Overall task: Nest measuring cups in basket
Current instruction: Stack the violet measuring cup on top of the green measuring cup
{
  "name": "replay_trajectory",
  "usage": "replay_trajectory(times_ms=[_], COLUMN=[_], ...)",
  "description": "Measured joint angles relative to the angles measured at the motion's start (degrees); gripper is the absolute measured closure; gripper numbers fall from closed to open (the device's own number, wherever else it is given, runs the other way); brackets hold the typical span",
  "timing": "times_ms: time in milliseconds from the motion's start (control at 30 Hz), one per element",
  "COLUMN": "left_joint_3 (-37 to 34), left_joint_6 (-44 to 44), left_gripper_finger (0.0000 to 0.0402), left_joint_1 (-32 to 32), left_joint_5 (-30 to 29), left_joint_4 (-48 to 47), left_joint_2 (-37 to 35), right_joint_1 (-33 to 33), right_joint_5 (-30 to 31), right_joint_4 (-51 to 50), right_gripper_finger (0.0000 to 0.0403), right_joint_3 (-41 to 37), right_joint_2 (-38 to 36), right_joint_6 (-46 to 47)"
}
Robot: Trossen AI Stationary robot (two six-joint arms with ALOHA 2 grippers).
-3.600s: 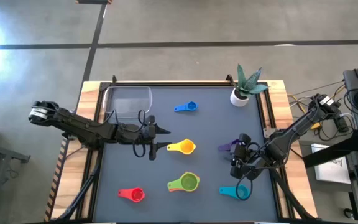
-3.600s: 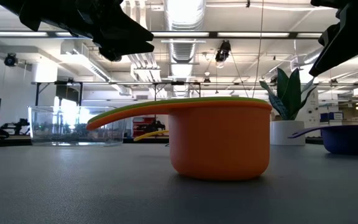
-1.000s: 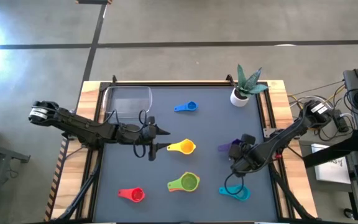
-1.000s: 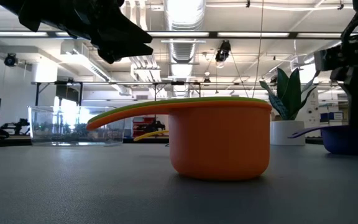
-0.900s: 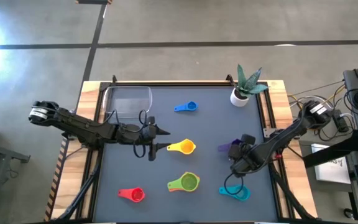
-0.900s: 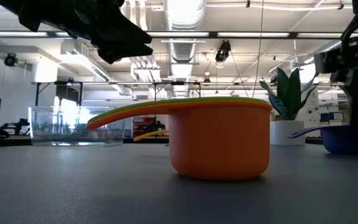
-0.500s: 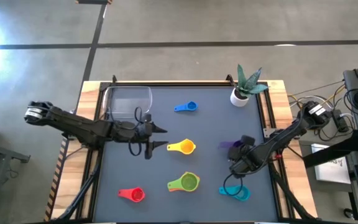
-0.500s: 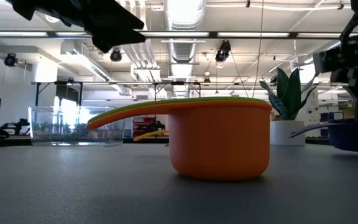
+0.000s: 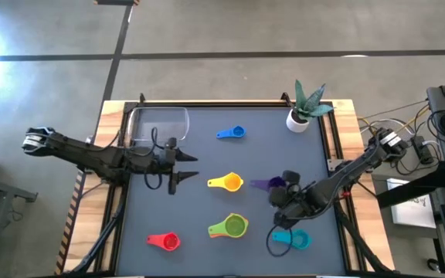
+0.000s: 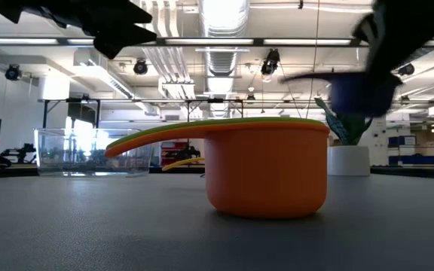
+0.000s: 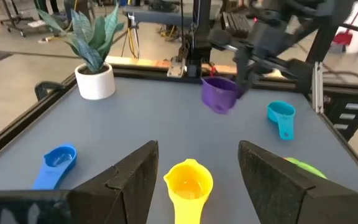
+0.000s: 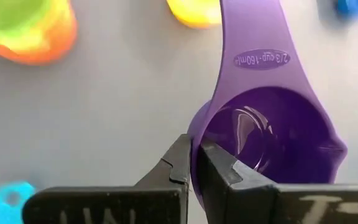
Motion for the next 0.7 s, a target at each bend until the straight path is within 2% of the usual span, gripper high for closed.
replay_trajectory(times_ms=[300,467,700], left_joint_3=[-2.84,-4.05,-3.92], left_joint_6=[-1.31,-1.77,-2.21], left_gripper_finger=[0.0196,0.0196,0.0196], left_joint_1=[0.0,-0.04,-0.02], left_joint_5=[0.63,0.89,1.0], left_joint_4=[1.69,1.77,1.88], left_joint_2=[-3.49,-4.2,-4.62], right_joint_1=[0.0,0.0,0.0], right_joint_5=[1.66,-1.71,-3.21], right_joint_4=[1.33,1.26,1.2], right_gripper_finger=[0.0394,0.0394,0.0394], right_joint_3=[20.58,31.31,37.88], right_joint_2=[14.66,22.79,26.89], right_joint_6=[-15.61,-23.26,-27.74])
